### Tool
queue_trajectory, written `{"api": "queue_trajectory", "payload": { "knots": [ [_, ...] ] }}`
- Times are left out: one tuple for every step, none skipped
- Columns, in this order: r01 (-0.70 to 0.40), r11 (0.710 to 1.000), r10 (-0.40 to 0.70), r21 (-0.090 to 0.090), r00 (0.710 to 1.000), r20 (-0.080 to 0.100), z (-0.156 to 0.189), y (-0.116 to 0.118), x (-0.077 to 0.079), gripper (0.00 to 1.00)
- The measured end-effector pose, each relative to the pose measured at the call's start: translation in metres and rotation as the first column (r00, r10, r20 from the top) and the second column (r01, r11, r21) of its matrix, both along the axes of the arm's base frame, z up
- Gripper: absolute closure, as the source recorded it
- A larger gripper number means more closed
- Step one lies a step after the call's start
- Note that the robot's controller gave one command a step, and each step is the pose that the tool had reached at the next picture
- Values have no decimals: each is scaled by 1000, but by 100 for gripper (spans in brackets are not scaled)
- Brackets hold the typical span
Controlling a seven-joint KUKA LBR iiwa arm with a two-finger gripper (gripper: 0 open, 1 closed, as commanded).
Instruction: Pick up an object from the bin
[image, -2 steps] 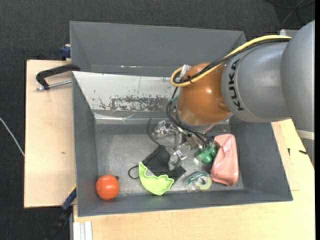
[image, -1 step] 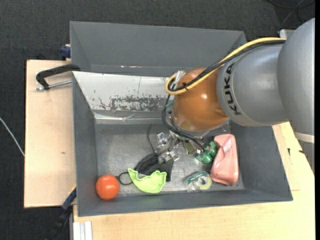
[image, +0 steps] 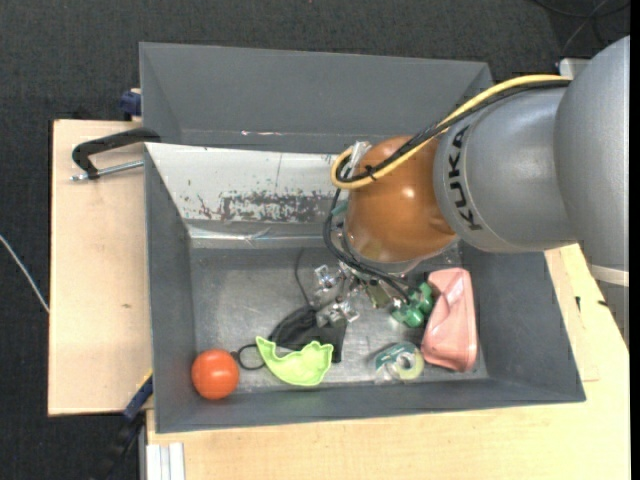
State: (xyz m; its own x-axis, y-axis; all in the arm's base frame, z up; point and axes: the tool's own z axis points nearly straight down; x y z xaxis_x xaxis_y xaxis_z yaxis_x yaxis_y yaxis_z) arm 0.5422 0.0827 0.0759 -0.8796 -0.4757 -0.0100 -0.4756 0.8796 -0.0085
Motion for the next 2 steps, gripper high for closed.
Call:
{"api": "queue_trajectory", "payload": {
  "knots": [
    [-26, 1000, 26, 5, 1000, -9, 79, -2, -15, 100],
    [-26, 1000, 26, 5, 1000, -9, 79, -2, -15, 100]
  ]
}}
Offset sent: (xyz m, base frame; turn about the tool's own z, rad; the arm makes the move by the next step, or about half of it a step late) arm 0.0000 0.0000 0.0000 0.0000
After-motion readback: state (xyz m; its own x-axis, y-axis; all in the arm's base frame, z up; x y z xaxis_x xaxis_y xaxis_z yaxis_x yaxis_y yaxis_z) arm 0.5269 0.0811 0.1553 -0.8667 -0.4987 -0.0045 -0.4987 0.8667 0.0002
